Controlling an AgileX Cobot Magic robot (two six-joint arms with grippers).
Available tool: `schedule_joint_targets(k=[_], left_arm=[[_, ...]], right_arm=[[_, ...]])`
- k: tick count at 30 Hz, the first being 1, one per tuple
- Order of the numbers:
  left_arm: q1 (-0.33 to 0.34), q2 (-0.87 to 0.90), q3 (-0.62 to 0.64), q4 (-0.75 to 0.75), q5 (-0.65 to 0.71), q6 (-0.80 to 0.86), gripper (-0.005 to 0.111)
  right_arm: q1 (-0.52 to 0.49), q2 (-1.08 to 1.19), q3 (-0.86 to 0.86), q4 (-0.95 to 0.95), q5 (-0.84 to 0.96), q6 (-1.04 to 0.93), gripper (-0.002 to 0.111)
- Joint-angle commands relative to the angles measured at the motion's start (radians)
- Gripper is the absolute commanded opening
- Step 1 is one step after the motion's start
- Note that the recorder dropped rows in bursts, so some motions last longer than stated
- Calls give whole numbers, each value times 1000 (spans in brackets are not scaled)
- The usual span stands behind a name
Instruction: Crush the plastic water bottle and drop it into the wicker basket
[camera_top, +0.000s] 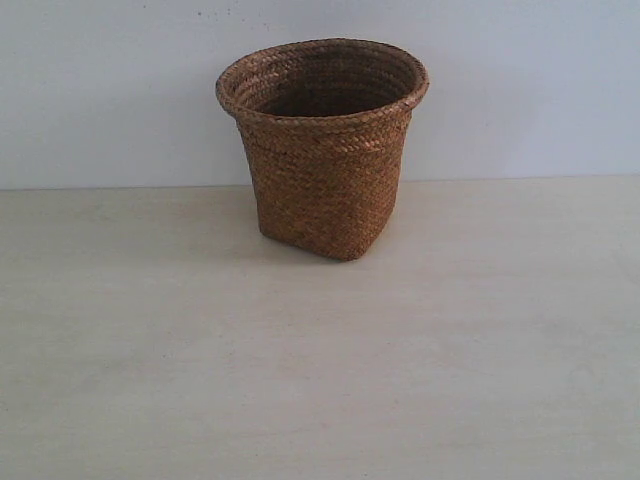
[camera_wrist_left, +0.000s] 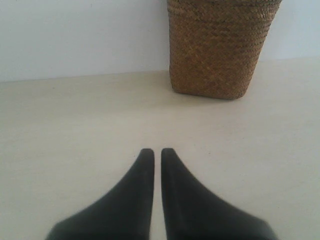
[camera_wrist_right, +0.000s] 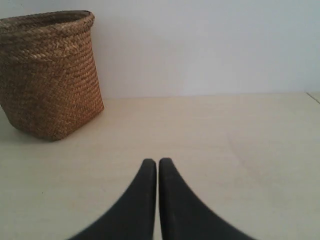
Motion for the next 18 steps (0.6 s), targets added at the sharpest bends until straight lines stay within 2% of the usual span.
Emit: schedule_joint_targets(k=[1,4,18], left_arm=[[3,-3,4,8,-1,-5,4],[3,-3,4,8,-1,-5,4],[3,-3,4,8,-1,-5,4]], right_arm=[[0,-5,4,-36,42,-10,0],[0,-5,4,-49,126,-10,0],[0,-5,4,-49,130,-10,0]])
